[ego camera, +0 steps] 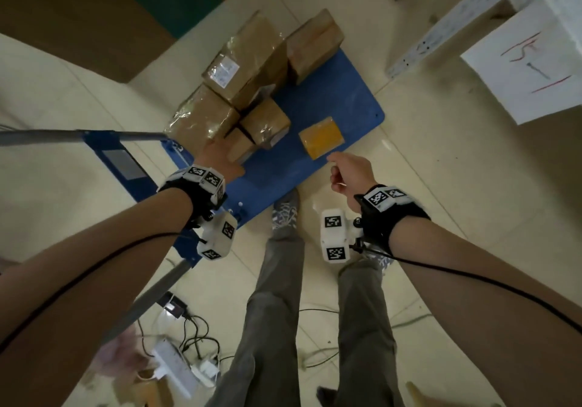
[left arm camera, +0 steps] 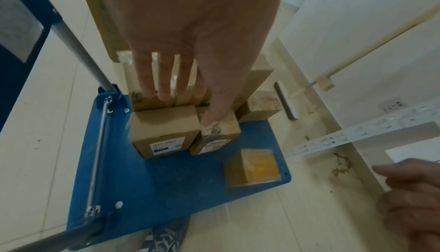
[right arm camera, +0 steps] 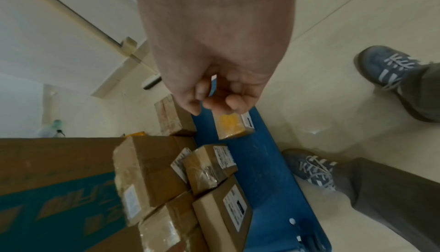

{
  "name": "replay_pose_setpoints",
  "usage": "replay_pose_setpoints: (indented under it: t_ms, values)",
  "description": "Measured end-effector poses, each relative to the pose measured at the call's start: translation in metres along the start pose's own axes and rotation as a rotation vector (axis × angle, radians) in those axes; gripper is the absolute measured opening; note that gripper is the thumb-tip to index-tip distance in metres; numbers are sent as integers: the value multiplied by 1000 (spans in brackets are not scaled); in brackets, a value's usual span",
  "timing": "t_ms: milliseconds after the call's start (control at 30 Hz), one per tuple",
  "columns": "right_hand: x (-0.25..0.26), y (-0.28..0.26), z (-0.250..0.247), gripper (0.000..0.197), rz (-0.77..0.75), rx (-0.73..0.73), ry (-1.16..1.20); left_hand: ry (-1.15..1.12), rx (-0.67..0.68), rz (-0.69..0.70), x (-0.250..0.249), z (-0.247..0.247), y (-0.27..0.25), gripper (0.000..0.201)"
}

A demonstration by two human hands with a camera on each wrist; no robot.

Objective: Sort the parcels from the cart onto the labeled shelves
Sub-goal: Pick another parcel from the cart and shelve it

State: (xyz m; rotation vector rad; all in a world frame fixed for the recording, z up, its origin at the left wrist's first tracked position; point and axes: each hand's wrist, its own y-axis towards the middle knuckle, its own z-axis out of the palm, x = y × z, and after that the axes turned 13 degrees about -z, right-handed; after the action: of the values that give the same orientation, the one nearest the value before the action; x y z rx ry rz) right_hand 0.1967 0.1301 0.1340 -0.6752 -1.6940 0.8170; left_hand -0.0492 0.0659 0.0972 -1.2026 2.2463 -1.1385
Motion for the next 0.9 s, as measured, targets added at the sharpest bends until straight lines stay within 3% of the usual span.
replay_pose_setpoints:
  t_ms: [133,267,500,633,900]
  values:
    - [-27,24,27,41,46,-2,4,-10,25,-10,13,33,36,93]
    - [-51,46,53,39,91,29,-8,87,109,88,17,59,64,101]
    - [-73,72,82,38,147,76,-69,41,-115,129,10,83,90,93]
    - [-75,77,90,40,156,100,-86,53,-142,94,3,87,95,101]
    - [-75,81,89,37,180,134,-59,165,-229,41,-4,96,100,72]
